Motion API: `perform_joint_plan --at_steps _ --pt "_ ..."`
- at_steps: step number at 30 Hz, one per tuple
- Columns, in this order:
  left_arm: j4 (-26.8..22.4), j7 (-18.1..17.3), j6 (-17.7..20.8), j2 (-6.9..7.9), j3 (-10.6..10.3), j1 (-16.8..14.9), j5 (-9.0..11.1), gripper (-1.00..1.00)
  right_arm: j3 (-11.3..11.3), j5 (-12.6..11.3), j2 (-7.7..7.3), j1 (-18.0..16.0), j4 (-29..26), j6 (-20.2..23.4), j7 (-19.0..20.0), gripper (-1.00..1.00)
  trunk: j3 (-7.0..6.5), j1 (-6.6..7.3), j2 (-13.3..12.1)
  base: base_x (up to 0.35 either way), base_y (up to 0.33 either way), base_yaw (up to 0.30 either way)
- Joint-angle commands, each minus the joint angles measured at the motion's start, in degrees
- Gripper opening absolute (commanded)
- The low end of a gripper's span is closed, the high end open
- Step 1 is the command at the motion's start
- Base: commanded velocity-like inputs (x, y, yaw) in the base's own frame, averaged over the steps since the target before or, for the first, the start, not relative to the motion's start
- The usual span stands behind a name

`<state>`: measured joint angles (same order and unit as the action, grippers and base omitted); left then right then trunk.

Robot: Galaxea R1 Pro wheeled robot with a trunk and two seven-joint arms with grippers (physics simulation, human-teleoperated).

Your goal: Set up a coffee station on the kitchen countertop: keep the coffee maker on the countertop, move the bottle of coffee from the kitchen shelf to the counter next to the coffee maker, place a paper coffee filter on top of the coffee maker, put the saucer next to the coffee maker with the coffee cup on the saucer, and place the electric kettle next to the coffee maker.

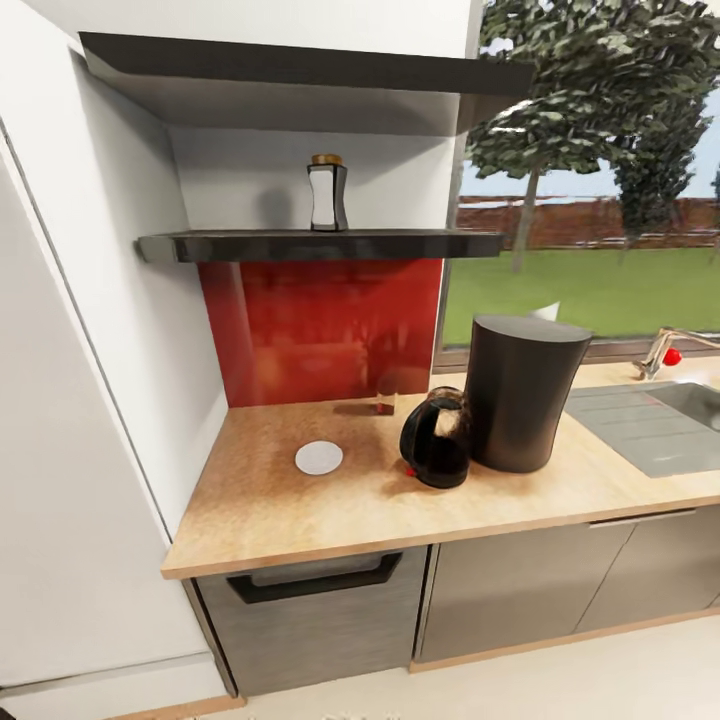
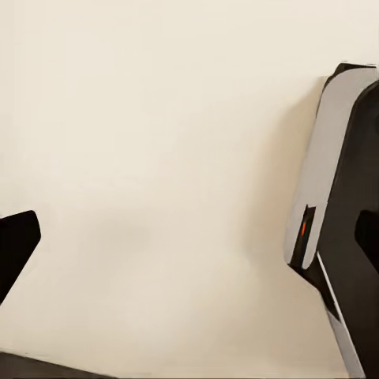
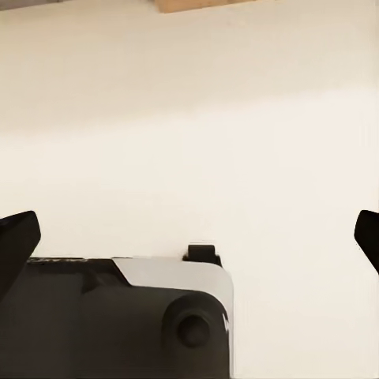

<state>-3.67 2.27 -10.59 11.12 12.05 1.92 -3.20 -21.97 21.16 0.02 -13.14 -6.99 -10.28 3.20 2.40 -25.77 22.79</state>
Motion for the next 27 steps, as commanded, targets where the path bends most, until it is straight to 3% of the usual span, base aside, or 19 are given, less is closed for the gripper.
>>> perform_joint_plan --at_steps 1,8,12,16,22,24,27 --pt "0.0 0.6 0.2 0.29 0.2 0.0 -0.3 1.0 -0.5 0.4 0.05 0.0 -0.3 -0.2 0.3 1.0 0.11 -0.01 0.1 -0.224 0.182 -0.002" --pt "0.1 2.0 0.8 0.54 -0.5 0.0 -0.4 1.0 -0.6 0.1 1.03 0.0 -7.4 -0.2 0.2 1.0 0.11 -0.01 0.1 -0.237 0.081 0.0" --pt "0.1 2.1 0.8 0.49 -0.5 -0.1 -0.4 1.0 -0.6 -0.1 4.06 0.0 -13.8 -0.5 0.2 1.0 0.11 -0.01 0.1 -0.135 0.006 0.0" --pt "0.1 2.1 0.8 0.25 -0.5 -0.1 -0.4 1.0 -0.6 -0.2 9.45 0.0 -28.0 -0.5 0.1 1.0 0.11 -0.01 0.1 -0.022 0.001 0.0" --pt "0.1 2.1 0.7 0.14 -0.5 -0.1 -0.4 1.0 -0.2 -0.5 9.98 0.0 -46.9 -0.4 0.2 1.0 0.11 -0.01 0.1 -0.003 0.0 0.0" --pt "0.1 2.1 0.7 0.13 -0.2 -0.1 -0.3 1.0 2.0 -1.2 9.98 0.0 -52.1 -0.2 0.2 1.0 0.11 -0.01 0.1 0.0 0.0 0.0" --pt "0.0 2.2 0.7 0.13 0.2 -0.1 -0.3 1.0 9.0 -5.5 9.98 0.0 -58.4 -0.1 0.1 1.0 0.11 -0.01 0.1 -0.026 0.0 0.0"
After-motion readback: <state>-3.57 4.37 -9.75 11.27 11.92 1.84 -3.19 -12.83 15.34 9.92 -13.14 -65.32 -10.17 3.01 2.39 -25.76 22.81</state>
